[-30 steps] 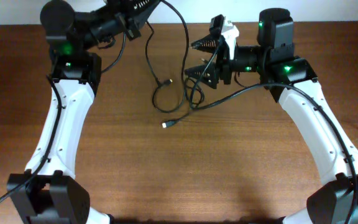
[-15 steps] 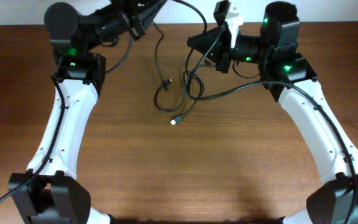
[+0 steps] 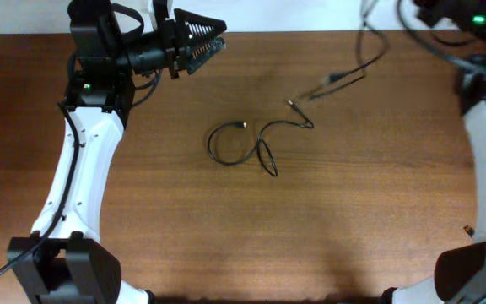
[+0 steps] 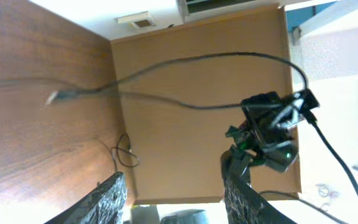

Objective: Untangle cables

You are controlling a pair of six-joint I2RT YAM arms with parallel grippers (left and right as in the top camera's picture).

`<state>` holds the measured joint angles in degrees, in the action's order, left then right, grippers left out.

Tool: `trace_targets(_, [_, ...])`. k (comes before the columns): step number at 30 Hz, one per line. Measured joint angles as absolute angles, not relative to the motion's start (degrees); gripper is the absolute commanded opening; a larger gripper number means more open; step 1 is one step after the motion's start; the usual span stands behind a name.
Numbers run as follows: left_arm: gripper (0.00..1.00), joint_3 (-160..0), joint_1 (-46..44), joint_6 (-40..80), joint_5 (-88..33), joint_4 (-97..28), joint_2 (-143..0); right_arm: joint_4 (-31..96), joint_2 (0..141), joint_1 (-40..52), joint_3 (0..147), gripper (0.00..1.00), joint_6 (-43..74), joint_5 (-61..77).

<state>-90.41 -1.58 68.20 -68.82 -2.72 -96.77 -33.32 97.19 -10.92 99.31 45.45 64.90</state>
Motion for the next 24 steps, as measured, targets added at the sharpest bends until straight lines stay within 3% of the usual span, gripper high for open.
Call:
trace_targets(4, [0.51, -90.4, -1.6, 64.4, -69.1, -3.9, -96.8, -18.7, 97.2, -27.9, 99.5, 0.04, 39.9, 71.3])
trace_targets(6, [0.53, -90.4, -2.3, 62.1, -69.1, -4.0, -96.8, 10.6, 96.9, -41.3, 100.3, 0.04, 25.8, 69.6])
trace_targets(7, [0.54, -90.4, -3.0, 61.5, -69.0, -3.8, -96.8, 16.6, 97.1, -45.9, 99.8, 0.04, 20.2, 67.2])
trace_targets(9, [0.54, -90.3, -4.0, 60.6, -69.5, -3.8, -96.8, 29.8, 97.4, -54.6, 99.8, 0.04, 6.7, 58.8])
trace_targets(11, [0.54, -90.3, -4.0, 59.5, -70.8, -3.9, -96.8, 35.3, 97.4, -59.8, 99.8, 0.04, -2.5, 43.1])
trace_targets(14, [0.58, -90.3, -4.5, 57.4, -72.7, -3.9, -96.8, 39.7, 97.3, -60.5, 99.9, 0.04, -1.5, 16.4])
trace_targets(15, [0.59, -90.3, -5.2, 57.0, -73.0, -3.9, -96.8, 42.5, 97.3, -60.2, 99.9, 0.25, 1.3, 5.8])
trace_targets(16, [0.59, -90.3, -6.1, 56.7, -73.5, -3.9, -96.8, 43.6, 97.4, -60.2, 99.8, 0.99, 4.1, -3.4])
trace_targets(18, [0.6, -90.3, -7.8, 56.5, -74.8, -3.9, -96.8, 44.6, 97.4, -60.2, 99.8, 0.99, 6.5, -11.4])
trace_targets(20, [0.61, -90.3, -8.6, 56.5, -76.0, -3.9, -96.8, 44.8, 97.4, -60.2, 99.8, 0.99, 7.9, -8.7])
trace_targets(24, [0.6, -90.3, -8.7, 55.6, -80.7, -3.9, -96.8, 43.0, 97.4, -60.0, 99.8, 0.99, 9.8, 24.5])
